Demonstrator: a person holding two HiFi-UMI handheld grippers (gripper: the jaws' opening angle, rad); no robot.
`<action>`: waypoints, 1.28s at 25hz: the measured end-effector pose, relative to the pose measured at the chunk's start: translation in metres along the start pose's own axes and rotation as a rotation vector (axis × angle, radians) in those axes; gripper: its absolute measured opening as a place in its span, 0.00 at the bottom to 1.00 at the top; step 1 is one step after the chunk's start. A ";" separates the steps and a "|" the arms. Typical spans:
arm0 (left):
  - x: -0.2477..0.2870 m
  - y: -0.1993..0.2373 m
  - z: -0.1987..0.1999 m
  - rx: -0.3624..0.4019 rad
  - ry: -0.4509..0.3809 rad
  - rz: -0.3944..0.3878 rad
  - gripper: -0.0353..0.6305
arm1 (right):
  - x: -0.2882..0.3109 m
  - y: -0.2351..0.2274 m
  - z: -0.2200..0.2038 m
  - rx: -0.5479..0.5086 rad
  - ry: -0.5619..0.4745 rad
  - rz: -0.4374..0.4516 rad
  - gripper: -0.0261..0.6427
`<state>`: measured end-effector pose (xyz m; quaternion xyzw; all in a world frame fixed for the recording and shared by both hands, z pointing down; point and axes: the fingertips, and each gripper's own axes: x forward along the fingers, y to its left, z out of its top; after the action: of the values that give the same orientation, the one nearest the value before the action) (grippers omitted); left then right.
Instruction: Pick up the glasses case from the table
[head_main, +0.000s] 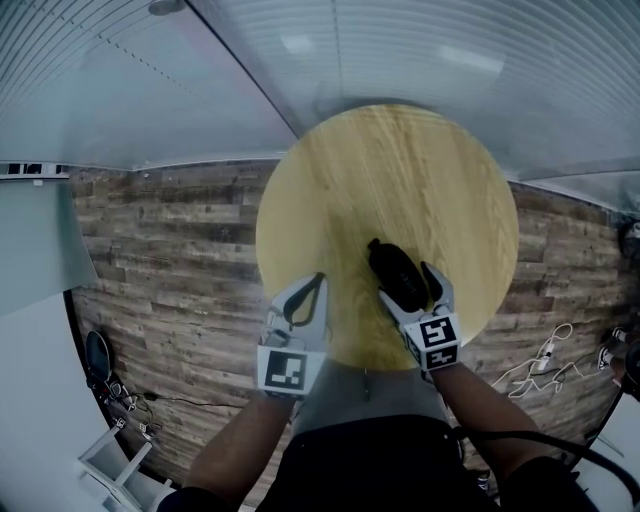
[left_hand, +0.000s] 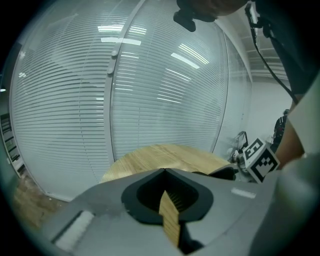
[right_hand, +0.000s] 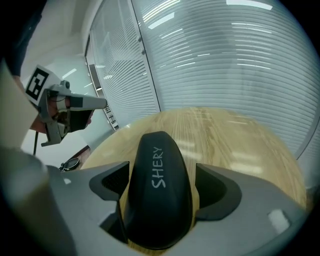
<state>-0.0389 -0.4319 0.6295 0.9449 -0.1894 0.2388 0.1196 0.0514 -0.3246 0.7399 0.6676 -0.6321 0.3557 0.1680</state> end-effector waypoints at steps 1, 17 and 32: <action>0.001 -0.002 -0.003 -0.002 0.005 -0.002 0.06 | 0.002 -0.001 -0.002 -0.002 0.012 0.001 0.65; -0.027 -0.015 0.000 0.025 -0.014 -0.016 0.06 | -0.018 0.008 0.010 -0.025 -0.014 0.008 0.57; -0.074 -0.071 0.115 0.141 -0.178 -0.081 0.06 | -0.177 -0.002 0.103 -0.046 -0.267 -0.065 0.57</action>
<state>-0.0231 -0.3822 0.4841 0.9753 -0.1434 0.1619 0.0454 0.0900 -0.2654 0.5473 0.7250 -0.6349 0.2437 0.1091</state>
